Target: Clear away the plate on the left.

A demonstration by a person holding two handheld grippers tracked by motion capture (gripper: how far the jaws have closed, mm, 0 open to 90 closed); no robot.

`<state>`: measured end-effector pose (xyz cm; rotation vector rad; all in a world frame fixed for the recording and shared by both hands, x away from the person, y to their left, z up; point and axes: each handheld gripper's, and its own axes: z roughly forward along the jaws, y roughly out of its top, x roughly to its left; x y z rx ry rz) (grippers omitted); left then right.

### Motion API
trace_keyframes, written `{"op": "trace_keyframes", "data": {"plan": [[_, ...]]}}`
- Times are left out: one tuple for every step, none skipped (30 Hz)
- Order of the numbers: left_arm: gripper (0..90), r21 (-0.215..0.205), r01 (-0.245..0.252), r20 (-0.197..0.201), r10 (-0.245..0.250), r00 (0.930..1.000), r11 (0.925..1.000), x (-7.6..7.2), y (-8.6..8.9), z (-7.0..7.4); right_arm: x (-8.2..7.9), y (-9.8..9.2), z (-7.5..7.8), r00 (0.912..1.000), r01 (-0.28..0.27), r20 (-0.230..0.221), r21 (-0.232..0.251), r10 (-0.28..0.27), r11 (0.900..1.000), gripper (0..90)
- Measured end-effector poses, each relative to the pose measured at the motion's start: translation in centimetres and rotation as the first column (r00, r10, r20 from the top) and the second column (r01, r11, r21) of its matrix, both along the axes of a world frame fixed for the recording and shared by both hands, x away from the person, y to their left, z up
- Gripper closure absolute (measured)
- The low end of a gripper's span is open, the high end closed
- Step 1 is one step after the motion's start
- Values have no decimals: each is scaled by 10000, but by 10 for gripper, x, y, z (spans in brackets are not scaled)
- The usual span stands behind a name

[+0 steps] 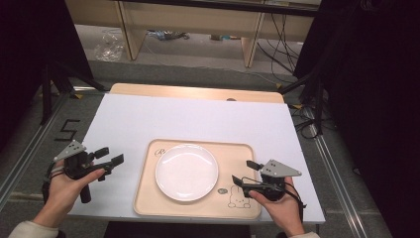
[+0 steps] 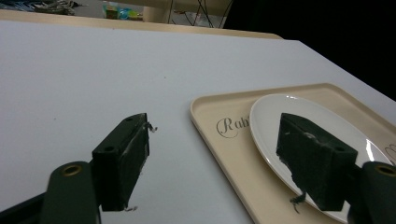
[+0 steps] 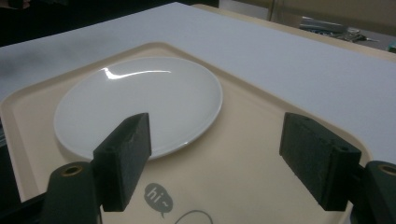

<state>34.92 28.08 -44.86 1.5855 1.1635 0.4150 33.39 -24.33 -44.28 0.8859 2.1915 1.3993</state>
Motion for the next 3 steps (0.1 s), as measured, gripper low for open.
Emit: {"op": "trace_keyframes", "data": {"plan": [[250,0,0,0,0,10000,10000,0,0,0,0,0,0,10000,0,0,0,0,10000,258],[249,82,14,55,-14,10000,10000,0,0,0,-1,0,0,9999,-38,-143,103,39,9999,258],[249,102,7,77,-7,10000,9999,0,-1,0,-1,0,0,9999,-38,-143,103,39,9999,258]]}}
